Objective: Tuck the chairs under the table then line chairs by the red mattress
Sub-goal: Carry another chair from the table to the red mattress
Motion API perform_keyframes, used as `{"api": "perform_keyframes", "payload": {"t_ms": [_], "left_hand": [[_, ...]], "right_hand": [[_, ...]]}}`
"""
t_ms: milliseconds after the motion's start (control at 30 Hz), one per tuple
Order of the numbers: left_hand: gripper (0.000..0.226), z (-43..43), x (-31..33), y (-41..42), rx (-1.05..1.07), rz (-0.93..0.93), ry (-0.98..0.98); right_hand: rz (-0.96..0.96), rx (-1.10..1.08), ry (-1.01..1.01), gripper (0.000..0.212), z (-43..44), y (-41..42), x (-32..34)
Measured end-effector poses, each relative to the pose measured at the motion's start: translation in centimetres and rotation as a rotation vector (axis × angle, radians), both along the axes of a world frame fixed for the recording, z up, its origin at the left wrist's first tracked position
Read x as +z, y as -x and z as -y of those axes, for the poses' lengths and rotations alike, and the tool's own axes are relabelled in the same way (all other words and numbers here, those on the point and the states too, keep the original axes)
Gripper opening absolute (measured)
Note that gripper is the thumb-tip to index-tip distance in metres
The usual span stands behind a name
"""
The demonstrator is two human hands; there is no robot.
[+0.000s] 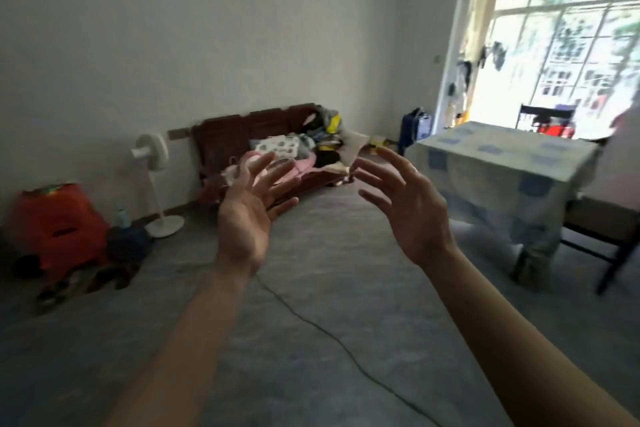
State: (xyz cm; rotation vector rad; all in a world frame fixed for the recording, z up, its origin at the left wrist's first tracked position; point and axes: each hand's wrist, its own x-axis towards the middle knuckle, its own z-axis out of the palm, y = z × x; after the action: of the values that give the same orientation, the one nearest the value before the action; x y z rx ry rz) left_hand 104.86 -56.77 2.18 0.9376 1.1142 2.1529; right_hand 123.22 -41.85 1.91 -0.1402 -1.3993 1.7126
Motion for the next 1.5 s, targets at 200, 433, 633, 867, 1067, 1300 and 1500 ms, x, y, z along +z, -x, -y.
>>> {"api": "perform_keyframes", "payload": {"t_ms": [200,433,633,867,1067,1300,1500], "left_hand": [[0.048,-18.0,-2.6,-8.4,-0.273,-0.019,0.066],[0.051,-36.2,-5.6,-13.4,-0.494,-0.043,0.106],[0.053,-52.1,-7.5,-17.3,-0.664,0.0,0.111],[0.055,-71.7,-5.9,-24.5,-0.881,-0.003,0.102],[0.053,-85.7,-7.2,-32.9,-1.035,-0.031,0.132],[0.052,-102.1,-8.3,-44.0,-1.056,-0.078,0.15],[0.048,-117.0,-5.6,-54.7,-1.05,-0.079,0.151]], "right_hand": [[0.041,-0.336,0.038,0.053,-13.3,-13.6,-2.6],[0.029,-0.682,0.121,0.048,-25.1,-26.1,-5.5],[0.075,-0.889,0.116,0.054,-35.5,-30.4,-6.3],[0.076,-1.109,0.11,0.057,-47.9,-35.9,-4.3],[0.051,-1.216,0.136,0.058,-58.3,-42.5,-5.9],[0.017,-1.25,0.162,0.058,-74.1,-52.1,-8.9],[0.009,-1.262,0.165,0.059,-89.0,-62.7,-7.5]]}}
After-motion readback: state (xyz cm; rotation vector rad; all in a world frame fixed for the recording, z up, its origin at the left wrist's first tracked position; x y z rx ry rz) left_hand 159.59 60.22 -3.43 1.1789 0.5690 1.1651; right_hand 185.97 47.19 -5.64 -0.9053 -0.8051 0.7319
